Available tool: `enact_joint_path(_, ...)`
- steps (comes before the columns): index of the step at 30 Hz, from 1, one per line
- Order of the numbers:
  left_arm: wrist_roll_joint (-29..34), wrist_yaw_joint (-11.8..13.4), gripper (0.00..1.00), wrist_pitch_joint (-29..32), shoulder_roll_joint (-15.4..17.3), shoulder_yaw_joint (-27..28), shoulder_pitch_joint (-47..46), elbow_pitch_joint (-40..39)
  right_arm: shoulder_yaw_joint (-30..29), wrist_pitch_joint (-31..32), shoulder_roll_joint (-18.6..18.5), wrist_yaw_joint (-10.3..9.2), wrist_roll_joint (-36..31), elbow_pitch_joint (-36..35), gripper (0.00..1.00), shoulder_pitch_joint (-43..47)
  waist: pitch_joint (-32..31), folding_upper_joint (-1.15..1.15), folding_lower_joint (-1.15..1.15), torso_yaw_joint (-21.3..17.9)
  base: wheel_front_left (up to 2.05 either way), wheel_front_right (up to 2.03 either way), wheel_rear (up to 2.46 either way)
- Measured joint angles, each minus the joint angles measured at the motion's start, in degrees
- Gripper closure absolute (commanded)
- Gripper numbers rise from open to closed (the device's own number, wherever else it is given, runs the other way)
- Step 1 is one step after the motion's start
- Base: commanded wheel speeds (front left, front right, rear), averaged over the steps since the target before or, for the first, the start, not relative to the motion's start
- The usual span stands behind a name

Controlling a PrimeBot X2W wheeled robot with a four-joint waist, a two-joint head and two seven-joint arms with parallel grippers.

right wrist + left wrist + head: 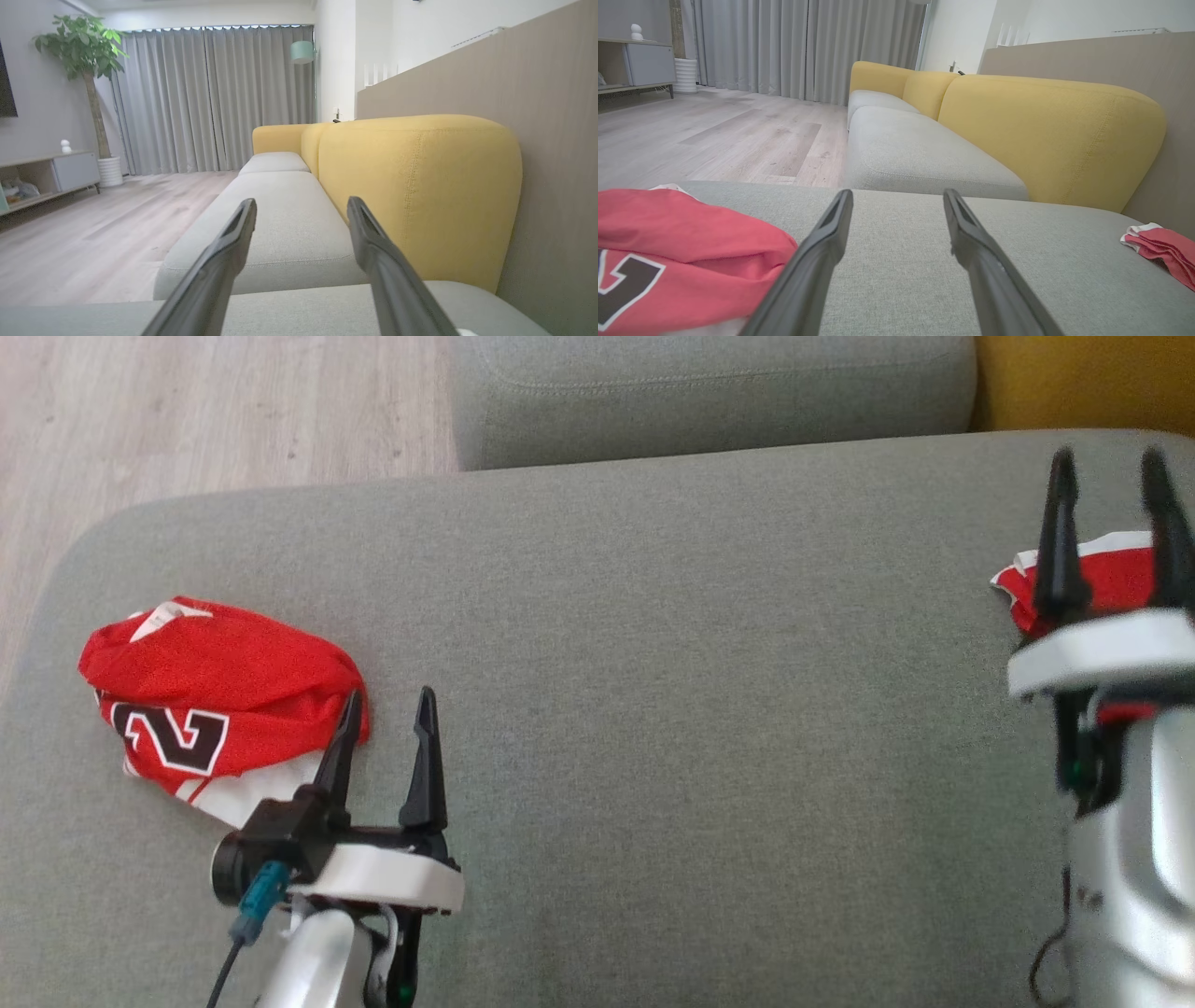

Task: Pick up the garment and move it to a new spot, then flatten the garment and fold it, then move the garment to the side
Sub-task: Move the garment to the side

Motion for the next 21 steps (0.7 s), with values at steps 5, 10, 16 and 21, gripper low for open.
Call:
enact_joint_path(5,0.0,0.01,0.0,0.0,0.03,0.38,1.45,-0.23,1.49,-2.78,1.38,0.0,5.84,-2.19,0.0,6.78,-0.71,0.0,0.01,0.02,0.0,0.0,0.0)
enact_joint_path(10,-0.01,0.0,0.0,0.0,0.08,0.37,2.55,-0.15,6.71,-7.04,1.58,-0.01,11.43,1.78,0.0,11.04,-0.78,0.0,0.01,0.4,0.0,0.0,0.0)
enact_joint_path(16,-0.03,0.0,0.0,0.0,0.09,0.14,3.46,0.43,8.73,-9.24,2.04,-0.01,7.37,5.5,0.0,17.29,-0.97,0.0,0.01,1.13,0.0,0.0,0.0)
enact_joint_path(21,-0.16,0.04,0.0,0.0,0.09,0.11,3.5,0.52,8.21,-9.33,2.04,0.0,7.46,3.47,0.0,19.35,-0.93,0.0,0.01,1.32,0.0,0.0,0.0)
